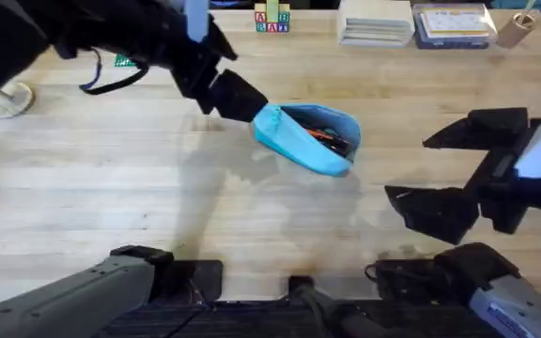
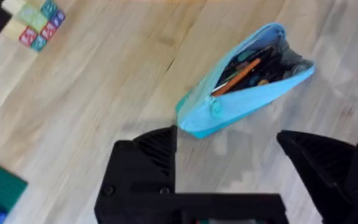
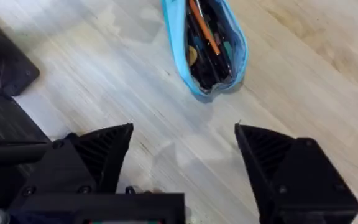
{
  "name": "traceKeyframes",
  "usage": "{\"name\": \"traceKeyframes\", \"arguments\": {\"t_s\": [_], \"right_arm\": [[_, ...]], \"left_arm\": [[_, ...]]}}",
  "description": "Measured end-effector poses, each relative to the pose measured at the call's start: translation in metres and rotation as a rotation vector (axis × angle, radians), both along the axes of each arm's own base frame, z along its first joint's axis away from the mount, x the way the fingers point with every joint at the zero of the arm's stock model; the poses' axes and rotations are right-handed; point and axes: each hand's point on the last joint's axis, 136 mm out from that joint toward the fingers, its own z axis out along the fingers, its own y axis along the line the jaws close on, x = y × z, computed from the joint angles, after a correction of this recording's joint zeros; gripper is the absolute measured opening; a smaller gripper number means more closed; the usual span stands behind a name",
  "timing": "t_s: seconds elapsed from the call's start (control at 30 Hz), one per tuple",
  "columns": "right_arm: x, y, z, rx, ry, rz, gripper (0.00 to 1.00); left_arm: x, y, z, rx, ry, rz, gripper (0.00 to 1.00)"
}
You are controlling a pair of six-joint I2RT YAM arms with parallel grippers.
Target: Unzip the bag, pick up the pens from the table one at a time and place them inside, then zip the bag closed.
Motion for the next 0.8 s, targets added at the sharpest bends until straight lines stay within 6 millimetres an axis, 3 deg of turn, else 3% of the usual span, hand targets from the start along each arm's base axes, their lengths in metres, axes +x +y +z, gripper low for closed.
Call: {"name": "traceKeyframes", "arguments": {"t_s": [0.2,0.8], "right_arm": [[0.0,0.0,0.0,0.0,0.0,0.0,0.998],[0.0,0.0,0.0,0.0,0.0,0.0,0.998]], "left_arm": [[0.008,0.033,-0.004,0.005,0.032,0.111,0.992],[0.008,0.033,-0.004,0.005,0.032,0.11,0.992]]}}
